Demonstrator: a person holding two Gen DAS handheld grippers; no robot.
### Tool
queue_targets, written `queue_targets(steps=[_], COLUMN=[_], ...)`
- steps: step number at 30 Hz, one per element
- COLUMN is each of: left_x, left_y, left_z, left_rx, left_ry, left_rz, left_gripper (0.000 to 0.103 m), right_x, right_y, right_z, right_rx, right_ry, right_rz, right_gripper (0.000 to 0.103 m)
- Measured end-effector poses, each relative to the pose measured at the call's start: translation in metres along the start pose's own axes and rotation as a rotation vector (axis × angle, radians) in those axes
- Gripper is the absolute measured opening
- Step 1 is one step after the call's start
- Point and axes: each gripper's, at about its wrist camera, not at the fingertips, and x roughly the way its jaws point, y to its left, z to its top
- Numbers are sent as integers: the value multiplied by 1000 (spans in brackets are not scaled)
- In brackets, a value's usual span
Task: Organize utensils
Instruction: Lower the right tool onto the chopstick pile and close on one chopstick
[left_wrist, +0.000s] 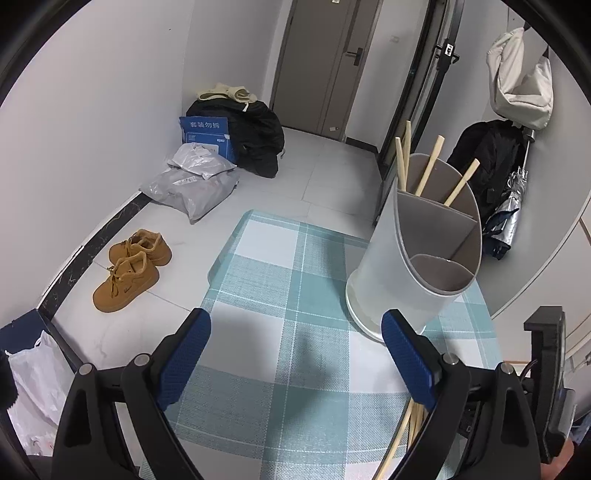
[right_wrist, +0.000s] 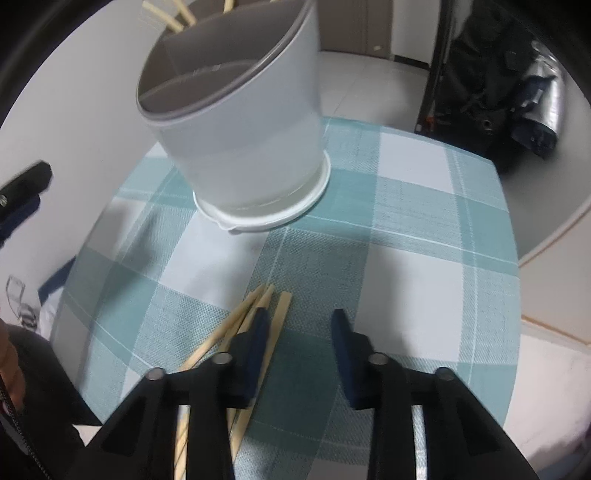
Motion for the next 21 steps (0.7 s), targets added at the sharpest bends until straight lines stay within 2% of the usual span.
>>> queue_targets(steps=[2, 11, 13, 17, 20, 21], left_x=[0, 2, 3, 4, 5, 5], left_y=[3, 12, 12, 13, 15, 15], left_z=[1, 4, 4, 5, 4, 3], left_rx=[-13, -63, -65, -81, -93, -93], left_ry=[3, 22, 26, 30, 40, 43], left_rz=[-7, -24, -22, -24, -26, -24], left_gripper=[91, 91, 91, 91, 91, 91], right_x=[3, 7, 13, 8, 9, 9], right_y=[4, 18, 17, 15, 20, 21], right_z=[1, 12, 15, 11, 11, 12], right_rx=[-21, -78, -57, -40, -63, -64], right_ry=[14, 41, 79, 79, 72, 72], right_rz=[2, -108, -118, -120, -128, -122], right_gripper=[28, 28, 25, 21, 14, 9])
